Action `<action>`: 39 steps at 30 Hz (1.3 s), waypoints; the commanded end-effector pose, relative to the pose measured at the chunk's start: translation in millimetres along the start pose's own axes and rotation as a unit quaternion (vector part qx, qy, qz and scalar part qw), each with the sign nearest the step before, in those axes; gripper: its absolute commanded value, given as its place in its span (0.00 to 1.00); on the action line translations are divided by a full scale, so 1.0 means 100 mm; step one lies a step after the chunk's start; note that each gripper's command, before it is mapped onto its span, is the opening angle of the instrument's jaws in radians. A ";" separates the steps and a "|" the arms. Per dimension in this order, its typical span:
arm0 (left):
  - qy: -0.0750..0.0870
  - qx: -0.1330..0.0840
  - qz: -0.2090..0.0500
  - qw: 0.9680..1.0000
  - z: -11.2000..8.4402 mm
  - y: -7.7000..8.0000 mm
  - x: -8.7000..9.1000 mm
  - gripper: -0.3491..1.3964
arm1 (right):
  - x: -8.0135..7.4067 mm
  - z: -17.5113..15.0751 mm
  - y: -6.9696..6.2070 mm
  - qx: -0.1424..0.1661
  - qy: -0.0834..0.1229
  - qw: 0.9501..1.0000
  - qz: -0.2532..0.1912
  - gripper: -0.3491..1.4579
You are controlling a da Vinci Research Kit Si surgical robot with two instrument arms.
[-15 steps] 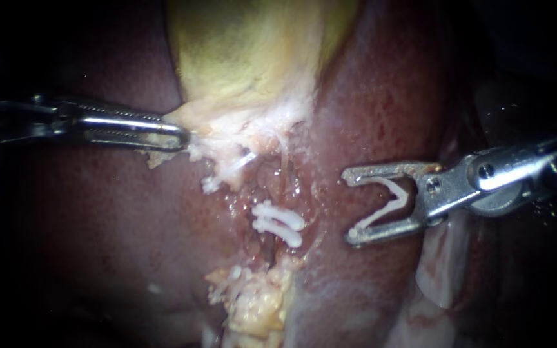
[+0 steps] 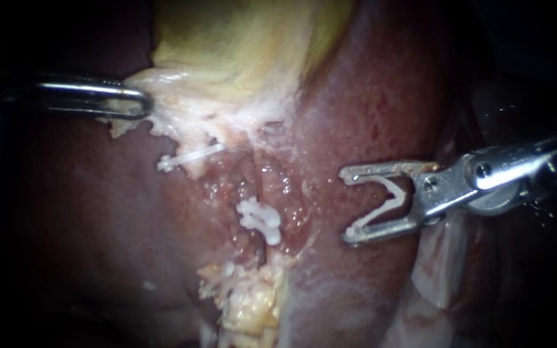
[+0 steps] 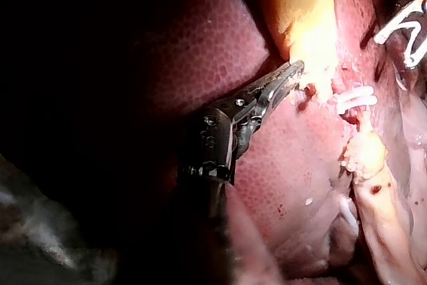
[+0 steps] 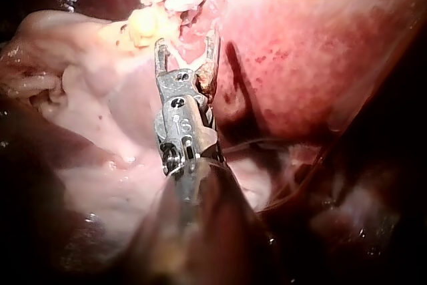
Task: Clipping third clip right tube
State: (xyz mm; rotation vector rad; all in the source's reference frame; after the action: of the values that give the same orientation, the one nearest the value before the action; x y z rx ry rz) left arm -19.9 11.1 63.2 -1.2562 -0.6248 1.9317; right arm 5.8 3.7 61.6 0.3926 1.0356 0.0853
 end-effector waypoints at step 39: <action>0.001 0.003 0.002 1.000 0.006 0.001 -0.005 0.00 | -0.002 0.132 0.066 0.089 0.250 0.925 0.271 0.46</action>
State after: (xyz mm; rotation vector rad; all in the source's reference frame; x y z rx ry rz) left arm -20.4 10.7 63.6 -1.2563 -0.6159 1.9338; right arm 17.8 6.1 69.8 0.8574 1.4259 0.6160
